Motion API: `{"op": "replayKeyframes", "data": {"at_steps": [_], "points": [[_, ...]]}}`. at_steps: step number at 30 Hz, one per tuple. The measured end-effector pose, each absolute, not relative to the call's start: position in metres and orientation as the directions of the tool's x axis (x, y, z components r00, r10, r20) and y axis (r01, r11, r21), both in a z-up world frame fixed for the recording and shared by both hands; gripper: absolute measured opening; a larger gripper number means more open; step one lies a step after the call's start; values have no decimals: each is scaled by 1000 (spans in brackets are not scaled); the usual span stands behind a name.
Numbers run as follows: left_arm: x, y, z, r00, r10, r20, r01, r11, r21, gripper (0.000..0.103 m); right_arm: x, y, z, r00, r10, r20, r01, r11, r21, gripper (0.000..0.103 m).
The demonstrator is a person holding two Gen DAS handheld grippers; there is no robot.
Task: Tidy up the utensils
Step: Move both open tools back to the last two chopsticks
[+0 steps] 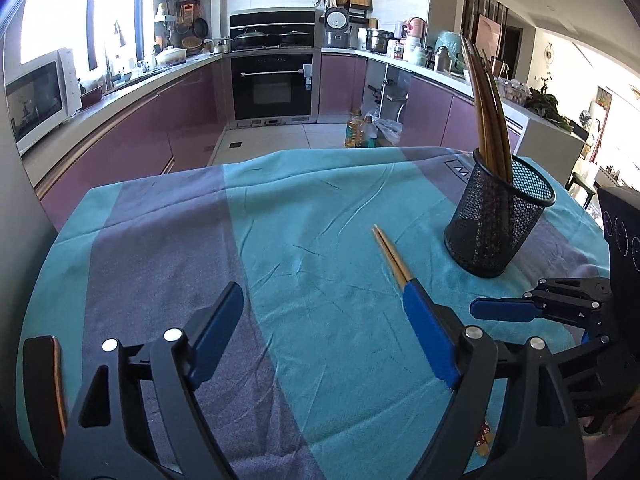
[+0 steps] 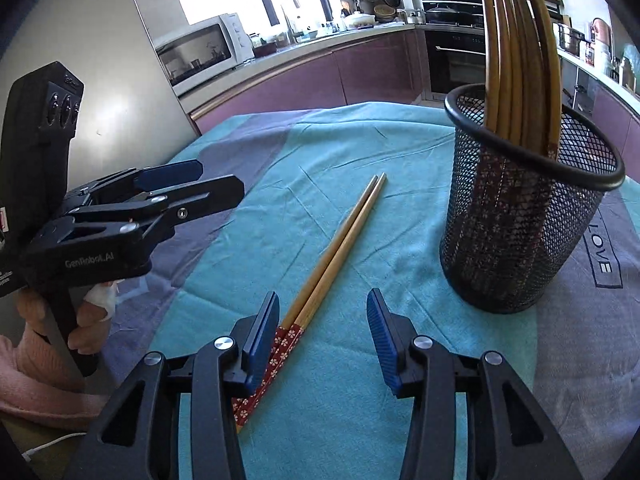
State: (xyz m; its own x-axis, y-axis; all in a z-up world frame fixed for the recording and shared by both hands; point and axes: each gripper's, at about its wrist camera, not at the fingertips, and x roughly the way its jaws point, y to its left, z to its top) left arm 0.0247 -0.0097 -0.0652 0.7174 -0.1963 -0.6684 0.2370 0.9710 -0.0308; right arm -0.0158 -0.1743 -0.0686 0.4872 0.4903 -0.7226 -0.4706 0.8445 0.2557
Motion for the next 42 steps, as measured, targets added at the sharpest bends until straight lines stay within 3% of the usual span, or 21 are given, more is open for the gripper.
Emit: {"op": "replayKeyframes", "data": {"at_steps": [10,20,38,42], "points": [[27,-19,-73,697,-193,-690,246,969,-23,81,-13,-165,-75,508,417,-754,-457,872,174,43],[28,-26,-78,682,-202,-702,267,964,-18,79,-11,-179,-76,502,417,-758,-429,881,200,37],[33,-60,-96,588,-271,-762,386,922,-30,67,-6,-192,-78,495,416,-763,-399,889,226,34],[36,-69,-101,567,-270,-778,400,916,-26,60,-5,-191,-78,496,415,-763,-399,889,224,34]]}}
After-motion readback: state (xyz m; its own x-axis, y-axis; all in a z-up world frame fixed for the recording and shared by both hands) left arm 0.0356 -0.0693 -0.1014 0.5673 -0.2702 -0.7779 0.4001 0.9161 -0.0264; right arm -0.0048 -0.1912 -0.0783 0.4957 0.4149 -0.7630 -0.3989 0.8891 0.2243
